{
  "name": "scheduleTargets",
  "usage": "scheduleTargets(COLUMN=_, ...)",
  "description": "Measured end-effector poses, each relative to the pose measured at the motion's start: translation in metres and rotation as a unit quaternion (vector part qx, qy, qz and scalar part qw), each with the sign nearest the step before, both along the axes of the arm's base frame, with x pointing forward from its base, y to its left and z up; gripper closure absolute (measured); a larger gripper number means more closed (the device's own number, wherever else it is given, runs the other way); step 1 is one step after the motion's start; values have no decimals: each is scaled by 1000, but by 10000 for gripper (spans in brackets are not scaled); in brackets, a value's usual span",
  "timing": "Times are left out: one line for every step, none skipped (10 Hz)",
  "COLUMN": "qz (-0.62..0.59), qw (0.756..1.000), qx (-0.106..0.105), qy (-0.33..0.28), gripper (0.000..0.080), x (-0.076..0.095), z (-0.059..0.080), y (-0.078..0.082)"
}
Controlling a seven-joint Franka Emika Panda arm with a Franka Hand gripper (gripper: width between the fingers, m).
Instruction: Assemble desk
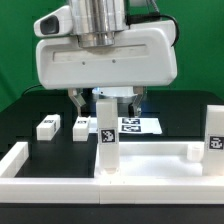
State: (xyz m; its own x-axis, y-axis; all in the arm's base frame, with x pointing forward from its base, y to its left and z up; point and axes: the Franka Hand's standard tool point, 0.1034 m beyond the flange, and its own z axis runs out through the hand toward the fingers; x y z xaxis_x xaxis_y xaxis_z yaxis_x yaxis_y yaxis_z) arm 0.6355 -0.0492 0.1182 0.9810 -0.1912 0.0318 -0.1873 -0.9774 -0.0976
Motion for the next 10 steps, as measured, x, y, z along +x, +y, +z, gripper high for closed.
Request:
scheduleTargets(qz=41, qw=999, qx=-3, qy=-7, gripper=151, x=0, z=-2, y=3)
scheduleTargets(qz=36, qw=999, qx=-3, qy=-6, gripper=151, x=0, z=-2, y=2)
scheduleTargets(qz=21, qw=1000, qx=-2, qy=-5, gripper=274, x=0, z=-2, y=2)
scheduleTargets(qz=21, qw=1000, qx=-2, qy=-5, gripper=409, x=0, z=-2, y=2)
scheduleTargets(qz=-1, qw=1000, qx=-2, qy=-4, gripper=409, x=0, z=-2, y=0)
scheduleTargets(qz=-53, qw=999, qx=0, qy=1, gripper=508, x=-1, z=-2, y=-1)
scheduleTargets(qz=-87, qw=996, qx=2, qy=4, gripper=508, x=-1, z=-3, y=-2)
scheduleTargets(qz=-133, qw=991, qx=4, qy=9, gripper=508, x=-1, z=-3, y=-1)
scheduleTargets(qz=-195, qw=981, qx=7, qy=14, gripper=508, x=-1, z=-4, y=-2)
scheduleTargets(qz=-234, qw=972, qx=9, qy=17, gripper=508, x=-1, z=-4, y=-2)
